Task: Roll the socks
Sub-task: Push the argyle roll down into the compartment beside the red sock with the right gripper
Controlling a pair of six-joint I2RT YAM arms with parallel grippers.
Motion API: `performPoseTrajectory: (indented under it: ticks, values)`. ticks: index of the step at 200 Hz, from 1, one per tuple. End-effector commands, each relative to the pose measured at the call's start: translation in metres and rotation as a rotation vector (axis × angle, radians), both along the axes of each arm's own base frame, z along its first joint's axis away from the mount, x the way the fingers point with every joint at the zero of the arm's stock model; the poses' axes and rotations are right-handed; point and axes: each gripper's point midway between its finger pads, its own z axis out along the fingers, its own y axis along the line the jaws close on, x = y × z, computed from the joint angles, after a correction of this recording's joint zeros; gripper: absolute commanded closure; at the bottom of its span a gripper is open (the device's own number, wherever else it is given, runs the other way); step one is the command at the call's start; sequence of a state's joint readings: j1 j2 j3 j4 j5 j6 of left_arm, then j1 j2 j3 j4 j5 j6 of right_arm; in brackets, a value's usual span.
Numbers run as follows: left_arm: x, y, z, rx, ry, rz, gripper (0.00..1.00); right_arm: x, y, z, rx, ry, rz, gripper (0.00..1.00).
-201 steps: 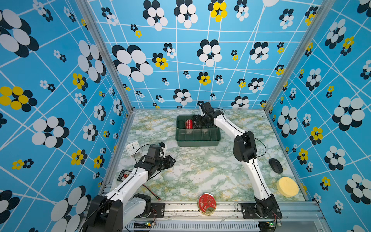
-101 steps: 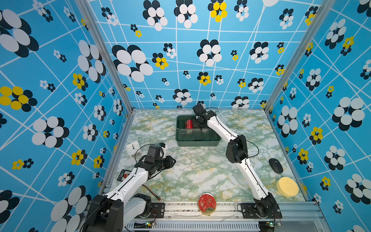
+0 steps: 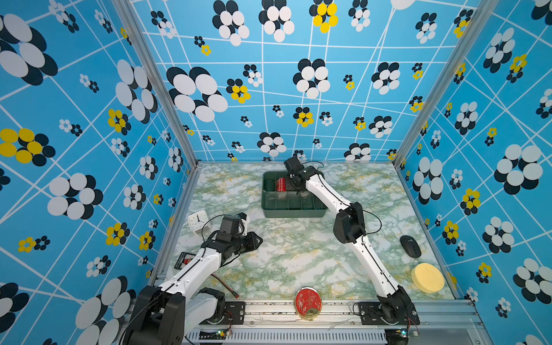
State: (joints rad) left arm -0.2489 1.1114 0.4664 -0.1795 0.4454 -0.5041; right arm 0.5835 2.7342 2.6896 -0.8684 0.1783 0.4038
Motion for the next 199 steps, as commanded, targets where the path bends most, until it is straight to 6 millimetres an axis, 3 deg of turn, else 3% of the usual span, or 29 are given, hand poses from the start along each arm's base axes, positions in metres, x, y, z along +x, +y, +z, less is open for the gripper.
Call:
performPoseTrajectory:
  ticks: [1,69,148,199]
  values:
    - [0.0,0.001,0.004,0.0,-0.016,-0.004,0.69,-0.014,-0.006,-0.04,-0.054,0.093,-0.005,0.91]
    - [-0.002,0.003,0.008,0.005,-0.026,0.0,0.68,-0.009,-0.004,-0.025,-0.035,0.061,-0.011,0.63]
    - [-0.003,0.003,0.007,0.005,-0.027,0.004,0.67,-0.006,0.001,-0.002,-0.024,0.008,-0.009,0.49]
    - [-0.004,0.004,0.008,0.004,-0.031,0.004,0.67,-0.01,0.007,-0.005,-0.023,0.02,0.013,0.44]
